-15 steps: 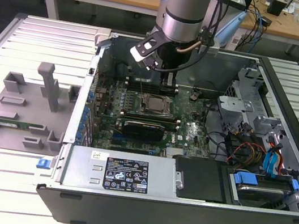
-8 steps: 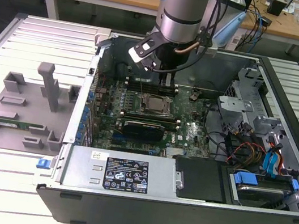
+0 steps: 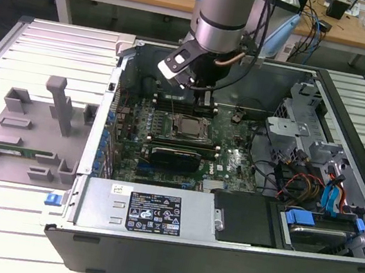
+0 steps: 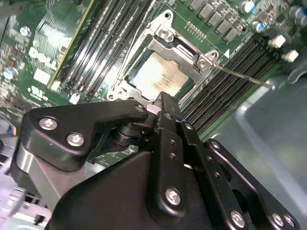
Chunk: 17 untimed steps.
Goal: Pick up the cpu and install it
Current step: 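Close the cpu cover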
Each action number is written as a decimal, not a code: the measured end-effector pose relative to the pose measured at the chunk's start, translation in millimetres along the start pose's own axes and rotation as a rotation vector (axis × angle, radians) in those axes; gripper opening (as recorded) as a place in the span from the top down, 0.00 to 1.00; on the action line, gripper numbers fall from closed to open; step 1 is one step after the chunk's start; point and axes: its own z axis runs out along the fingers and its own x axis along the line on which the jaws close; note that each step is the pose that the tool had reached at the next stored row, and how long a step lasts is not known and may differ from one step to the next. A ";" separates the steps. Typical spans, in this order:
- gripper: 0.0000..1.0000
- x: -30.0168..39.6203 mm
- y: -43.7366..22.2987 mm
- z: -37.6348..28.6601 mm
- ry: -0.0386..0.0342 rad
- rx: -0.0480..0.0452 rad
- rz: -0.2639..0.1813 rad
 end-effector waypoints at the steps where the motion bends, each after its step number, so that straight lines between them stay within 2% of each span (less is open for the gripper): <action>1: 0.89 0.0 0.0 0.2 0.0005 0.0011 -0.047; 2: 0.89 0.0 0.0 0.2 0.0006 0.0019 -0.082; 8: 0.89 0.0 0.0 0.4 0.0015 0.0051 -0.227; 10: 0.89 0.0 0.0 0.4 0.0020 0.0059 -0.263; 13: 0.89 0.0 0.0 0.5 0.0031 0.0077 -0.348; 17: 0.89 0.0 0.0 0.7 0.0054 0.0110 -0.512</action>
